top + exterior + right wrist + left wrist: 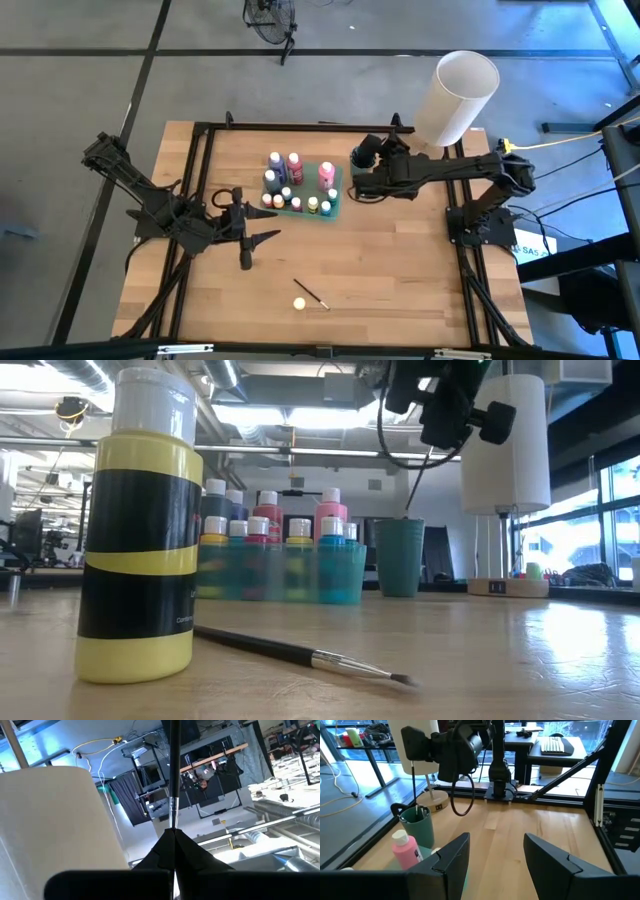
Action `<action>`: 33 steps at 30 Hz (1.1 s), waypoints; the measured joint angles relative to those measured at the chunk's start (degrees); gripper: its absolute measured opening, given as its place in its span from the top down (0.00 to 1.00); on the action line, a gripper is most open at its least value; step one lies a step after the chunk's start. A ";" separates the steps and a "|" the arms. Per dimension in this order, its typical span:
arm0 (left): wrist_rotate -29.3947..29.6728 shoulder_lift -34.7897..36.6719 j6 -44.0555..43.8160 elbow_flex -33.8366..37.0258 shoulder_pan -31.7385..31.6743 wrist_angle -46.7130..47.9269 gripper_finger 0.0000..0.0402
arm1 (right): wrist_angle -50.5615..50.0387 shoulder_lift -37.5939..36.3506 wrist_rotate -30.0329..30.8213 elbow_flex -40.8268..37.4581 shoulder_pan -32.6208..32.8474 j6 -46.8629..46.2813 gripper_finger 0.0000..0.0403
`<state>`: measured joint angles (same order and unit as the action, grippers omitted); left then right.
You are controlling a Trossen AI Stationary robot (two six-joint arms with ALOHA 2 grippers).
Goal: Pick & Place Paint Supplies
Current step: Put the black paint brush into the dark green cup
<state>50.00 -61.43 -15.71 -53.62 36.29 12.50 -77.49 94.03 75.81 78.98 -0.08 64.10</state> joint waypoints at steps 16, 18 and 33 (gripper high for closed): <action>-0.18 0.00 0.00 0.02 0.00 0.16 0.55 | 6.24 5.65 -4.33 0.00 -0.39 2.39 1.00; -0.44 -0.06 0.00 0.02 0.00 0.16 0.55 | 6.21 6.02 -4.70 -0.01 -0.70 2.40 1.00; -3.24 -0.74 1.47 0.06 0.00 0.21 0.55 | 11.08 6.21 -11.72 0.00 -2.61 2.34 1.00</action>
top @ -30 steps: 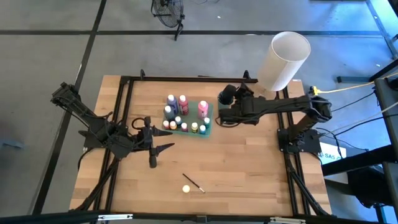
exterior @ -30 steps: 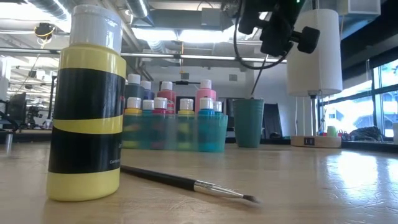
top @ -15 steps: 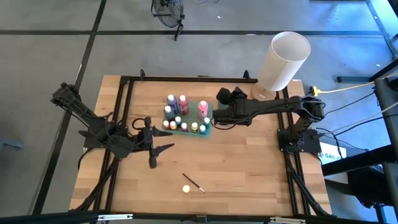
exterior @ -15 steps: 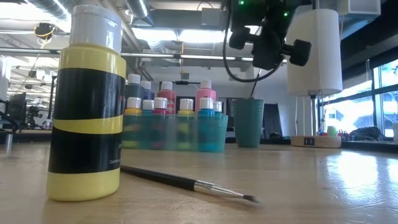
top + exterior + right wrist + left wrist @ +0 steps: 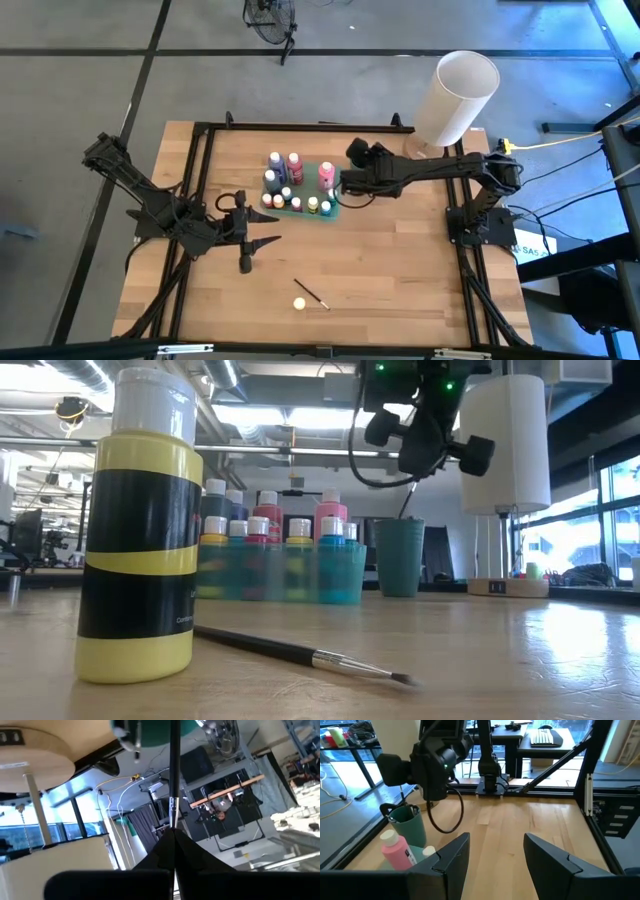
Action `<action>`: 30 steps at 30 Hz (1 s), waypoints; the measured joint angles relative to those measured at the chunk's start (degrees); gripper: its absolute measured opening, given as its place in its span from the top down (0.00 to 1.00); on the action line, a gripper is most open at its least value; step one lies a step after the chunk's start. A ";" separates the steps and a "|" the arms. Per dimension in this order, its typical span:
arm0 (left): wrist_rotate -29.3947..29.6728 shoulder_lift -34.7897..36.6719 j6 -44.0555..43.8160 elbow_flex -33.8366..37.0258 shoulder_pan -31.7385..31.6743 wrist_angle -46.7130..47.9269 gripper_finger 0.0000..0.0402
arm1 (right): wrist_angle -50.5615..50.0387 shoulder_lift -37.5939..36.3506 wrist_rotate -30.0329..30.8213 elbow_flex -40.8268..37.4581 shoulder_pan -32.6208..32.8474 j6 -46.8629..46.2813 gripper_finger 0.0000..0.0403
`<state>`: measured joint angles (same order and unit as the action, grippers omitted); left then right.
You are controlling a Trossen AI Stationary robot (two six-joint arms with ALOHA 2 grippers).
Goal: Pick & Place Paint Supplies
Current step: Put the black paint brush into the dark green cup, then put the small yellow bottle into the green bin
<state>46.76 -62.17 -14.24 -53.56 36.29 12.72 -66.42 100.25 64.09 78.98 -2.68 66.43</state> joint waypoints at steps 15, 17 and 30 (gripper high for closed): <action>-0.35 -0.65 -0.25 -0.02 0.00 0.65 0.55 | 1.14 0.00 -5.82 0.00 0.20 -5.97 0.84; -0.37 -0.63 -0.79 -0.02 0.00 0.64 0.55 | 1.07 0.00 -4.76 0.00 0.16 -6.78 0.80; -0.39 -0.63 -2.61 -0.02 0.00 2.81 0.55 | -0.35 -0.15 6.40 0.00 3.46 -18.10 0.71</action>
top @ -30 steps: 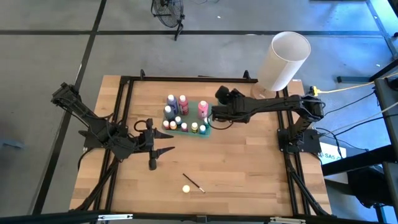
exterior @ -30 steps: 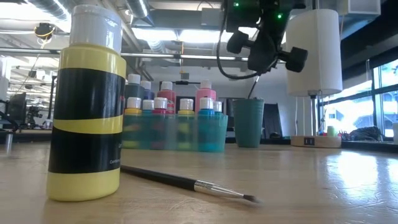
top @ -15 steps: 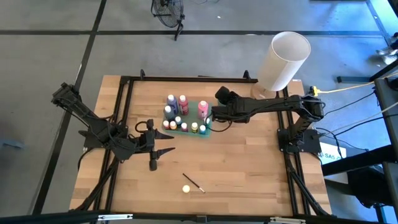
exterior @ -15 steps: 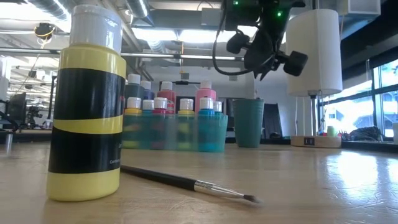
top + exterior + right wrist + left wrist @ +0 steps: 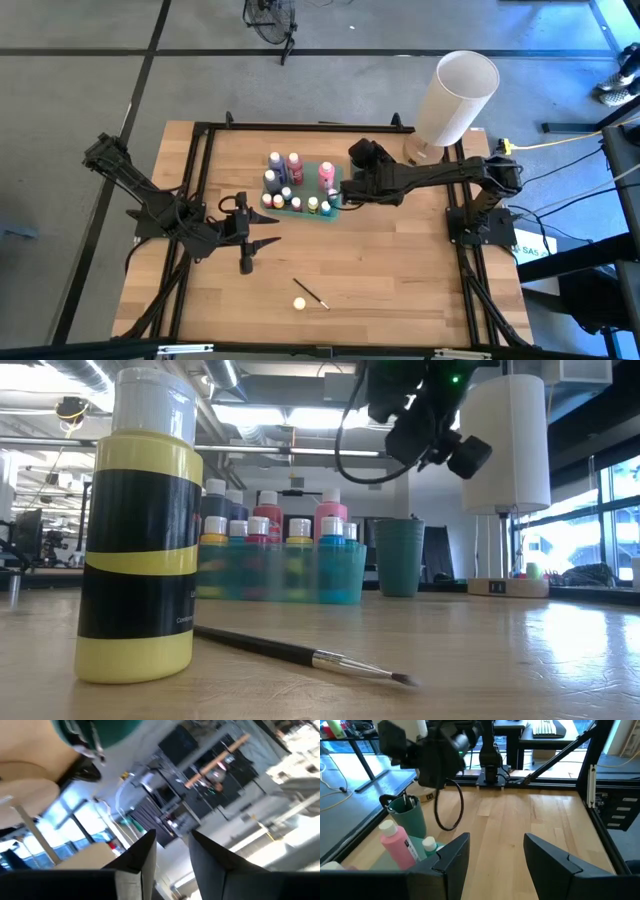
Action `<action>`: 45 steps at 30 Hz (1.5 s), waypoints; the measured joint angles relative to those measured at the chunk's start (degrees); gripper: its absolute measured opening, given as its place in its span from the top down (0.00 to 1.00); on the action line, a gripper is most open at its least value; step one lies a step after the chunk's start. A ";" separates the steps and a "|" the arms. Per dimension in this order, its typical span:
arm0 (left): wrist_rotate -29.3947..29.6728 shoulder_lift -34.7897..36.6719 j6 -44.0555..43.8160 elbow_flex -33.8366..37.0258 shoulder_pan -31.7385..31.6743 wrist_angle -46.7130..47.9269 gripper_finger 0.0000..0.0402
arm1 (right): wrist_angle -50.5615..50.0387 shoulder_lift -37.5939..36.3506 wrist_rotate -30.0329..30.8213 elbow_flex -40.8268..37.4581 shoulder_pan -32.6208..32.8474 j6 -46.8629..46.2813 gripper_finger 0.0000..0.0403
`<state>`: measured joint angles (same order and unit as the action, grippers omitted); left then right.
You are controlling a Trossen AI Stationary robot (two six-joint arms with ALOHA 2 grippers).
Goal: Pick & Place Paint Supplies
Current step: Put the small yellow bottle into the green bin
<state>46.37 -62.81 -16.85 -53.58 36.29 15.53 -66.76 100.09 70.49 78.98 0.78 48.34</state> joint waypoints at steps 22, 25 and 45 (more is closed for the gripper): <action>-6.69 0.00 -9.72 -0.02 0.04 0.36 0.55 | -3.33 -0.13 19.50 1.87 21.09 -21.31 0.71; -8.19 0.00 -11.05 -0.02 0.04 -1.13 0.55 | -3.36 -0.50 19.50 2.58 26.68 -27.95 0.71; -6.91 -10.30 2.44 -0.07 -1.42 -10.47 0.55 | 0.43 -1.77 -0.75 7.85 58.06 -98.80 0.71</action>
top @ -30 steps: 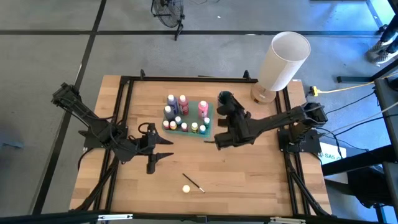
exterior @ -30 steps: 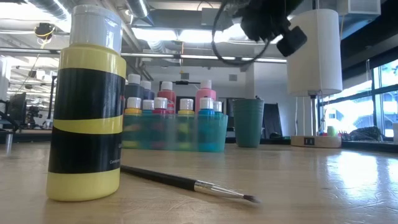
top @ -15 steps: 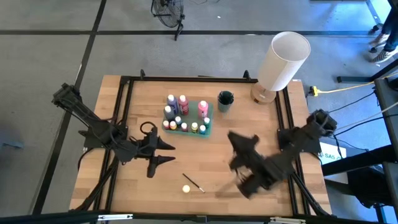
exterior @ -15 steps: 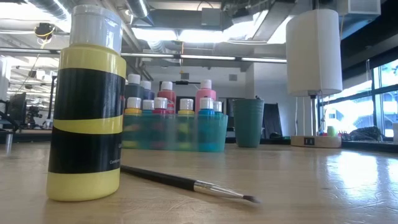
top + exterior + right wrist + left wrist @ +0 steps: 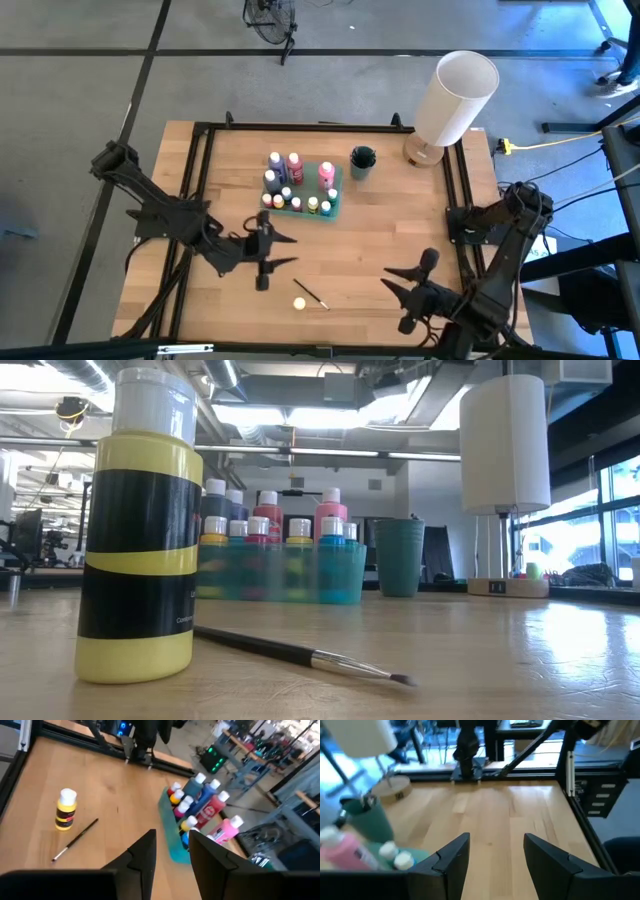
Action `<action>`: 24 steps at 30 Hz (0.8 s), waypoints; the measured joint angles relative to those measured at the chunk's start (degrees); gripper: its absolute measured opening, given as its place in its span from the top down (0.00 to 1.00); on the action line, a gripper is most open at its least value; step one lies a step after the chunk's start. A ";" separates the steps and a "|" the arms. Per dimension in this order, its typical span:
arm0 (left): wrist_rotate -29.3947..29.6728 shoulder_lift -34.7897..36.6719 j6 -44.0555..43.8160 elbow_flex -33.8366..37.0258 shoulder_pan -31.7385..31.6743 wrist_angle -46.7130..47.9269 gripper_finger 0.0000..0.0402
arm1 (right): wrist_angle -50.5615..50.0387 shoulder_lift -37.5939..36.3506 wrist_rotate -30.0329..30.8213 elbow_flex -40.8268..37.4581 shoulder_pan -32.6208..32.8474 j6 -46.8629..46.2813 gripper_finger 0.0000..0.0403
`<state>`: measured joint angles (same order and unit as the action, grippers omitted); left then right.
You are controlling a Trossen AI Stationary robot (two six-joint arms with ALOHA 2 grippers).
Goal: Pick & Place Paint Supplies
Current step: Put the small yellow bottle into the green bin
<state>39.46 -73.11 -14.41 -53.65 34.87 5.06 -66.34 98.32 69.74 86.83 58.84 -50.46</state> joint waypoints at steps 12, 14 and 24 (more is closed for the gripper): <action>-13.92 -10.83 6.98 0.00 4.40 -6.87 0.55 | 2.48 0.02 -11.78 -0.02 -1.44 -4.27 0.71; -14.23 -11.20 5.21 0.00 5.76 -7.00 0.55 | 2.62 0.02 -12.79 -0.02 -1.68 -5.63 0.71; -10.72 -15.35 4.18 0.00 8.96 -6.51 0.55 | 4.19 0.02 -13.32 -0.04 -1.89 -7.45 0.71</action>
<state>28.74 -88.46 -10.23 -53.65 43.83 -1.44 -62.15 98.35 56.42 86.78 56.94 -57.91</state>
